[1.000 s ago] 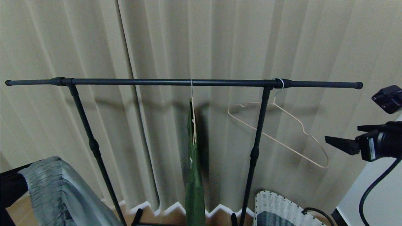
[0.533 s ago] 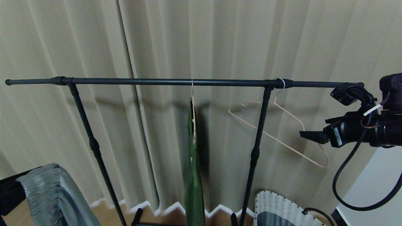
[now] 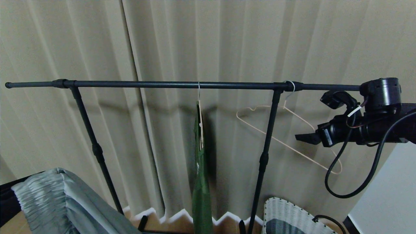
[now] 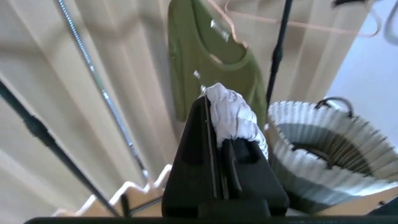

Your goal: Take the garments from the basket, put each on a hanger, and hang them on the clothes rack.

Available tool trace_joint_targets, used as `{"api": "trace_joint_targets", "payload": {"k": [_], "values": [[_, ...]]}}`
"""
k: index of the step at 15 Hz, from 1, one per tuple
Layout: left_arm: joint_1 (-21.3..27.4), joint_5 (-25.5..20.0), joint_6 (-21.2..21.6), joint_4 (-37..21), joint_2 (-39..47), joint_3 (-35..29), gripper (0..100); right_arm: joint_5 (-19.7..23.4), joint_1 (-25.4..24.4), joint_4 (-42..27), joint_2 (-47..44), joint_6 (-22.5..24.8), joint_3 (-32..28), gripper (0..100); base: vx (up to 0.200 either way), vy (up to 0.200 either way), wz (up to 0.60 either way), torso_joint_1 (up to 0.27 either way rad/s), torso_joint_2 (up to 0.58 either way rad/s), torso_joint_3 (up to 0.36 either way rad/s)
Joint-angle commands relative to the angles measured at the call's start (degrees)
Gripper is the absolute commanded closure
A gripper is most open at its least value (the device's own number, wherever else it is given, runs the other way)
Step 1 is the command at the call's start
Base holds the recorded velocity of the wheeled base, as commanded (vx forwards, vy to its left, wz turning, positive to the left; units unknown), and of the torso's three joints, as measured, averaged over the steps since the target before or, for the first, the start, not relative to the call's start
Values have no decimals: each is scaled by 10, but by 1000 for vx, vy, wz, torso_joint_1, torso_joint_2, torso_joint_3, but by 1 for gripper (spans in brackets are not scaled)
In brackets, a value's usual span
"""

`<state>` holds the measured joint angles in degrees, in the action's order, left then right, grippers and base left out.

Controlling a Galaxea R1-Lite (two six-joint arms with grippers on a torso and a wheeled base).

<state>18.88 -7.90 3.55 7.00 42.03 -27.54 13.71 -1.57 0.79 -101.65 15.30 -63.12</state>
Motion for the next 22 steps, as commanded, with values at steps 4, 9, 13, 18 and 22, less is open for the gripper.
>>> {"api": "trace_joint_targets", "payload": {"k": [4,9,13,18,22], "values": [[-1,0,-31,10,12,-2,100,29,0,2,-30,0,-9,0,0,0,0,0,0,0],[-2,0,-61,33,25,0,100,32,0,3,-30,0,-9,100,0,0,0,0,0,0],[-3,1,-61,33,27,1,100,33,3,3,-29,-2,-9,100,0,0,0,0,0,0],[-50,2,-60,34,46,0,100,34,11,3,-4,-10,0,100,0,0,0,0,0,0],[-64,2,-57,34,48,1,100,33,21,6,32,-62,4,100,0,0,0,0,0,0]]}}
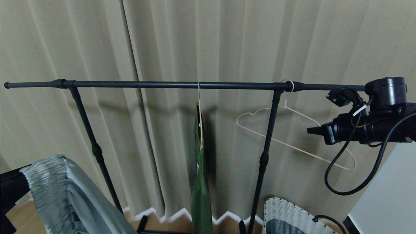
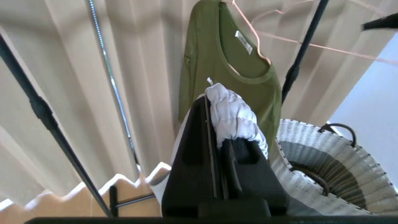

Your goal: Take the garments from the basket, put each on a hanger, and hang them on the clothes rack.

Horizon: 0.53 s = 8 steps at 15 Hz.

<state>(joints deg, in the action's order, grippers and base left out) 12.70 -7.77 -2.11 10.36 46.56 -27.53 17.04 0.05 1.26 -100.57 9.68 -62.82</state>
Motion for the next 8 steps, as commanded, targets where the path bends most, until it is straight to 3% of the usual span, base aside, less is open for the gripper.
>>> {"api": "trace_joint_targets", "payload": {"k": [1,8], "values": [[-2,-1,1,0,2,2,100,0,6,13,28,-20,4,100,0,0,0,0,0,0],[-1,-1,1,0,-1,5,100,-2,37,106,81,-47,82,100,0,0,0,0,0,0]]}}
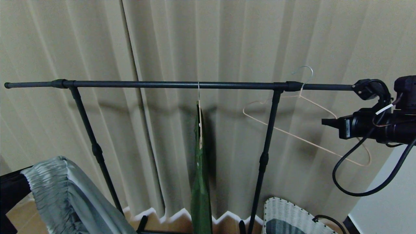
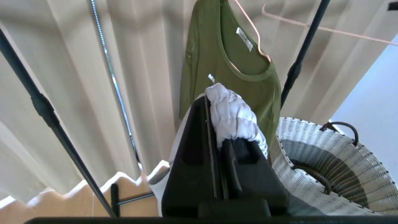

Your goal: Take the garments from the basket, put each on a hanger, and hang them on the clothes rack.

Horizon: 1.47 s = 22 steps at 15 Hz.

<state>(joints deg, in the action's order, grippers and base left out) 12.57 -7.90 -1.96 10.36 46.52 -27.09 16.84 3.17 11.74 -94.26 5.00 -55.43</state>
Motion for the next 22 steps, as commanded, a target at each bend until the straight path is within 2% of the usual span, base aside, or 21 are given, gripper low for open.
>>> {"api": "trace_joint_targets", "payload": {"k": [1,9,15,22], "values": [[0,0,-1,0,0,1,100,1,14,2,36,0,18,100,0,0,0,0,0,0],[-2,1,-3,0,-2,11,100,-5,48,1,181,10,152,100,0,0,0,0,0,0],[-3,1,-3,0,-3,15,100,-30,69,0,237,11,222,100,0,0,0,0,0,0],[-3,1,-3,0,-4,15,100,-46,70,0,257,10,255,100,-200,0,0,0,4,4]]}}
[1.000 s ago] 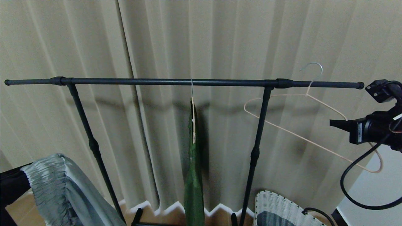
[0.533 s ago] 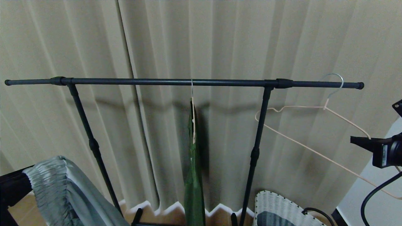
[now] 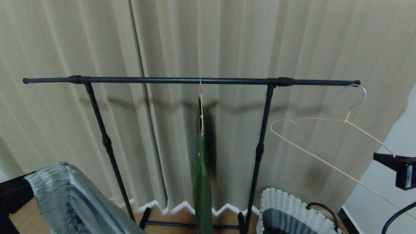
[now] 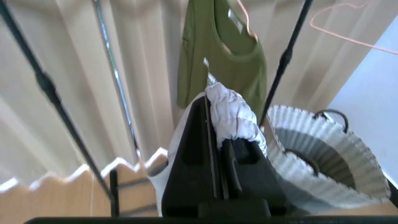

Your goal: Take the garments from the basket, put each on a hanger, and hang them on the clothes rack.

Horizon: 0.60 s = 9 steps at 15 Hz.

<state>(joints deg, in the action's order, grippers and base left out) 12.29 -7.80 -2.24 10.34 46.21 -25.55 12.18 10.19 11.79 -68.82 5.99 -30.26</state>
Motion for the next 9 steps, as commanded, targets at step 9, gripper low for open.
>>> {"api": "trace_joint_targets", "payload": {"k": [9], "values": [[0,0,1,0,-2,1,100,1,-1,1,4,-1,13,100,-67,0,0,-1,0,2]]}}
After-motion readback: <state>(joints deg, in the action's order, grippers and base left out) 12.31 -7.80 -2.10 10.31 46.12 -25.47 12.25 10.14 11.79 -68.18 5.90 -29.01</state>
